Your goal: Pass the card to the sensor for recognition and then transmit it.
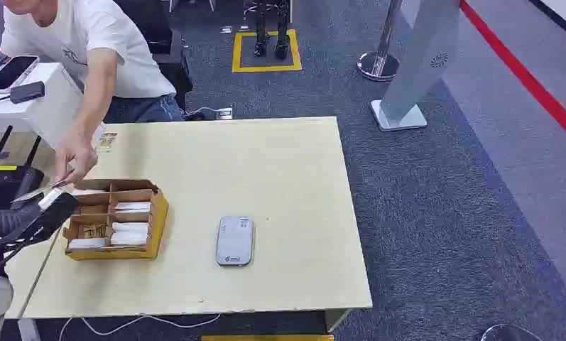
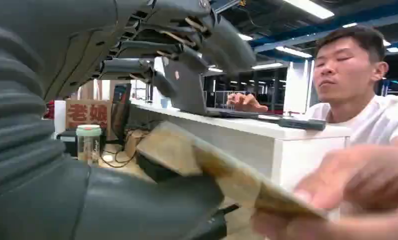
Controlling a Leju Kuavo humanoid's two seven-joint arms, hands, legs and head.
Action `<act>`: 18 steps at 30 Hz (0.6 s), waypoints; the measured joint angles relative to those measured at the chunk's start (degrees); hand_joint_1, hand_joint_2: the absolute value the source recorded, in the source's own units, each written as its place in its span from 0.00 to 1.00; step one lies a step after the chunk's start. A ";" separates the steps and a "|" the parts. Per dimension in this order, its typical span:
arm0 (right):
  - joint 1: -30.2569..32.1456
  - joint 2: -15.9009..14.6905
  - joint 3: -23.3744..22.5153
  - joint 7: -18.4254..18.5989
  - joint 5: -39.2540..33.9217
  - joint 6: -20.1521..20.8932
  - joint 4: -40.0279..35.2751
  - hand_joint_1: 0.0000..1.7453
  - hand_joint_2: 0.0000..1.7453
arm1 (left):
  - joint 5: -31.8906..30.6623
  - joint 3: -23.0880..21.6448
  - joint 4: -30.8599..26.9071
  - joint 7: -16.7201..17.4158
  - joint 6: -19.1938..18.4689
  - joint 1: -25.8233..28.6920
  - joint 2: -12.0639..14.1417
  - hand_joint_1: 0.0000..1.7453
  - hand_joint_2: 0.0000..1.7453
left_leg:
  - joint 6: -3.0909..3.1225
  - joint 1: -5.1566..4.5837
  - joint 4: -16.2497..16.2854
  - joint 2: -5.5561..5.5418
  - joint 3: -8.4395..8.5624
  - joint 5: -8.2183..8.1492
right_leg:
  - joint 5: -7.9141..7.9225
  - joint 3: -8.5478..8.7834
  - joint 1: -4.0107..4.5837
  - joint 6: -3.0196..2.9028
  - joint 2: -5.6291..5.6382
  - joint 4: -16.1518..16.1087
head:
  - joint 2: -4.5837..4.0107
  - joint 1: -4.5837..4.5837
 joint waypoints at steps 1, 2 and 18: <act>0.00 0.02 0.00 0.00 0.00 0.00 0.00 0.00 0.00 | -0.02 -0.30 0.15 0.00 0.11 -0.03 -0.11 1.00 1.00 | 0.00 0.00 0.00 0.01 0.00 0.00 | 0.00 0.00 0.00 0.00 0.01 0.00 | -0.02 -0.02; 0.01 0.07 0.00 0.00 0.00 0.00 0.00 0.00 0.00 | -0.11 -0.48 0.26 0.00 0.26 -0.03 -0.15 1.00 1.00 | 0.00 0.00 0.00 0.01 0.00 0.00 | 0.00 0.00 0.00 0.00 0.02 0.00 | -0.02 0.00; -0.09 0.70 0.83 0.17 0.35 0.09 0.00 0.00 0.00 | -0.59 -1.70 0.79 0.31 2.27 0.06 -1.11 1.00 1.00 | 0.00 0.01 0.00 0.01 -0.01 0.00 | 0.00 0.00 0.00 0.00 0.04 0.00 | -0.02 -0.02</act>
